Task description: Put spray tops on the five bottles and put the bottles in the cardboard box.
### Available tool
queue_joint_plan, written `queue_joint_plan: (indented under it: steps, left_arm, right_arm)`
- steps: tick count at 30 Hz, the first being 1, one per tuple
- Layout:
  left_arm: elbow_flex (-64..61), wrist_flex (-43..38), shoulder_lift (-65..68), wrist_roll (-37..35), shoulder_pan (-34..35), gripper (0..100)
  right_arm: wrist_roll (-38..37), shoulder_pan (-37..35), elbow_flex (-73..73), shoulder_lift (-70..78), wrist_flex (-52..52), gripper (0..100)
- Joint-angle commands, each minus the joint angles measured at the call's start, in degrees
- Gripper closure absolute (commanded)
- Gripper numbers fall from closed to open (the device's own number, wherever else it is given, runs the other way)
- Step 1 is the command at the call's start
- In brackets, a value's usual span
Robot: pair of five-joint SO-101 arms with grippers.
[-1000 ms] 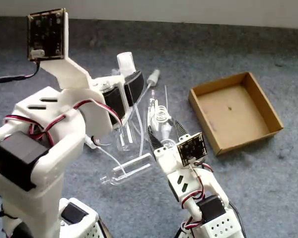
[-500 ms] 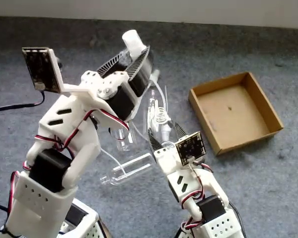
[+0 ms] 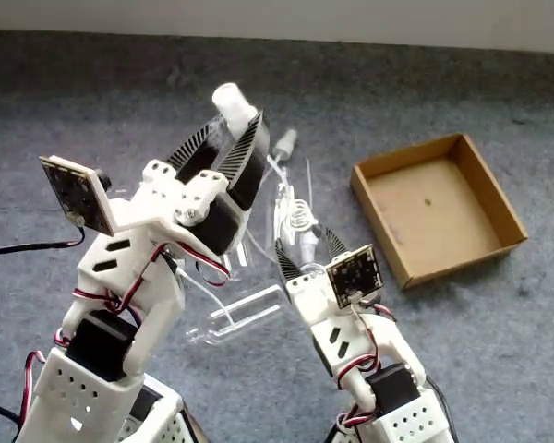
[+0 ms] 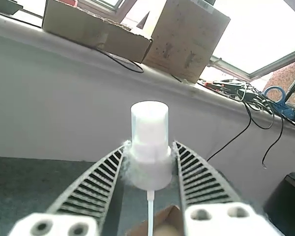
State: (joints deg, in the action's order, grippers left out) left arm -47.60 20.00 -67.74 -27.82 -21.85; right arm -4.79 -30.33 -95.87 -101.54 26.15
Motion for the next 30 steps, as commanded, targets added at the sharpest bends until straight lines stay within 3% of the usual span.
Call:
queue_joint_plan:
  steps: [1,6,15,20,25,30]
  left_arm:
    - [-3.6,-1.5,-3.0,0.5,-3.4,100]
    - [-8.5,-1.6,-5.0,1.0,-9.3,100]
    - [0.1,-1.6,-6.7,0.8,0.2,100]
    - [1.7,-2.6,-6.6,0.6,0.7,100]
    - [-1.2,-11.7,-6.1,0.6,0.5,100]
    - [-4.6,-12.3,-6.2,0.6,0.6,100]
  right_arm:
    - [0.0,0.0,-9.4,-1.2,0.0,92.0]
    - [0.0,0.0,-9.4,-1.2,0.1,92.0]
    - [0.0,0.0,-9.4,-1.2,0.1,92.0]
    - [0.0,0.0,-9.4,-1.2,0.1,92.0]
    - [0.0,0.0,-9.4,-1.2,0.2,92.0]
    - [0.0,0.0,-9.4,-1.2,0.2,92.0]
